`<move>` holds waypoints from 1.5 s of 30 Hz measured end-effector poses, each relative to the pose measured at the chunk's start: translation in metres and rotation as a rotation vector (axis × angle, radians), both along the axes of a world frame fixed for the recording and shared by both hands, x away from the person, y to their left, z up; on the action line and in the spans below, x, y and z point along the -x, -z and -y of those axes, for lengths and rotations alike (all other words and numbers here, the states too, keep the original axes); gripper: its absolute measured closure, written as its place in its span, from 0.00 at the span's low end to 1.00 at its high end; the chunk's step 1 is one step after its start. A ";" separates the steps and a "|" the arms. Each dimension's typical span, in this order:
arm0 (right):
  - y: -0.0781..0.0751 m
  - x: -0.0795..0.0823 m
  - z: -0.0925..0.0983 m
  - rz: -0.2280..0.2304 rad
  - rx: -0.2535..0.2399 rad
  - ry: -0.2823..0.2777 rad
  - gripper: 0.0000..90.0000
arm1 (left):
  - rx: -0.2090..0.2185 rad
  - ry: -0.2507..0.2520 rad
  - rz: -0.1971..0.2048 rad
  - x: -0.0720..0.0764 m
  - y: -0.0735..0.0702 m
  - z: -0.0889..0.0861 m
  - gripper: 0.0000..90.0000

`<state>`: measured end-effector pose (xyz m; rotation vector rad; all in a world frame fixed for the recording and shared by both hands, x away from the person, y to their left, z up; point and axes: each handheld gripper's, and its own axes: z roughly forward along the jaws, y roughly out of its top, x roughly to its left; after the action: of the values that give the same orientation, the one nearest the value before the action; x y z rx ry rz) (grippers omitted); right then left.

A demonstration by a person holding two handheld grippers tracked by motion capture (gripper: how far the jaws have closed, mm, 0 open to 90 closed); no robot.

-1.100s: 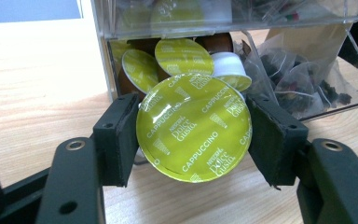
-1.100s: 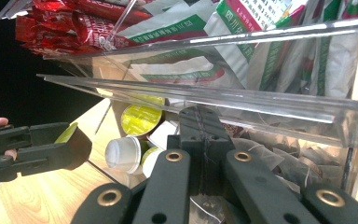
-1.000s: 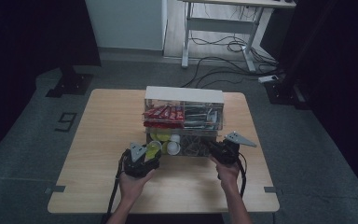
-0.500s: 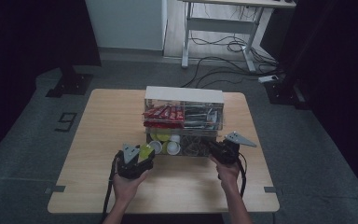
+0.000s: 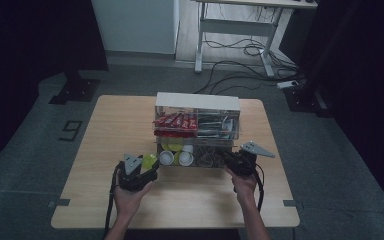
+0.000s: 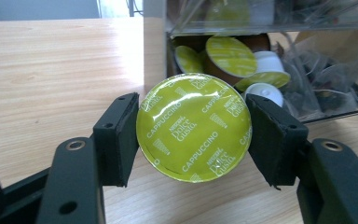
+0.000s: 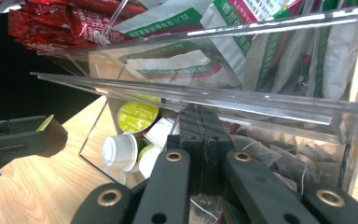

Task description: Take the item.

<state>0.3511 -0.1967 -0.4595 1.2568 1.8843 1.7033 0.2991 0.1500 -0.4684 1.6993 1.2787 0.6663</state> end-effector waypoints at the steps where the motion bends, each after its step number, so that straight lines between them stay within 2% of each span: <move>1: 0.000 0.000 0.000 0.000 0.000 0.000 0.99 | 0.001 -0.004 -0.003 0.000 0.001 -0.002 0.43; 12: 0.001 0.000 -0.001 -0.002 0.002 0.001 0.99 | 0.002 -0.046 -0.026 -0.002 0.012 -0.019 0.43; 20: 0.002 -0.001 -0.002 -0.005 0.011 -0.002 0.99 | -0.017 -0.085 -0.045 -0.004 0.019 -0.034 0.43; 32: 0.003 -0.001 -0.003 -0.007 0.013 -0.001 0.99 | -0.056 -0.110 -0.102 -0.011 0.037 -0.047 0.43; 40: 0.004 -0.002 -0.003 -0.010 0.018 -0.001 0.99 | -0.075 -0.112 -0.158 -0.017 0.050 -0.048 0.42; 45: 0.004 -0.002 -0.003 -0.007 0.021 -0.001 0.99 | -0.086 -0.110 -0.179 -0.020 0.055 -0.047 0.42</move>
<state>0.3528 -0.1934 -0.4637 1.2558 1.9021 1.6777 0.3192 0.1972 -0.5230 1.8006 1.4967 0.6526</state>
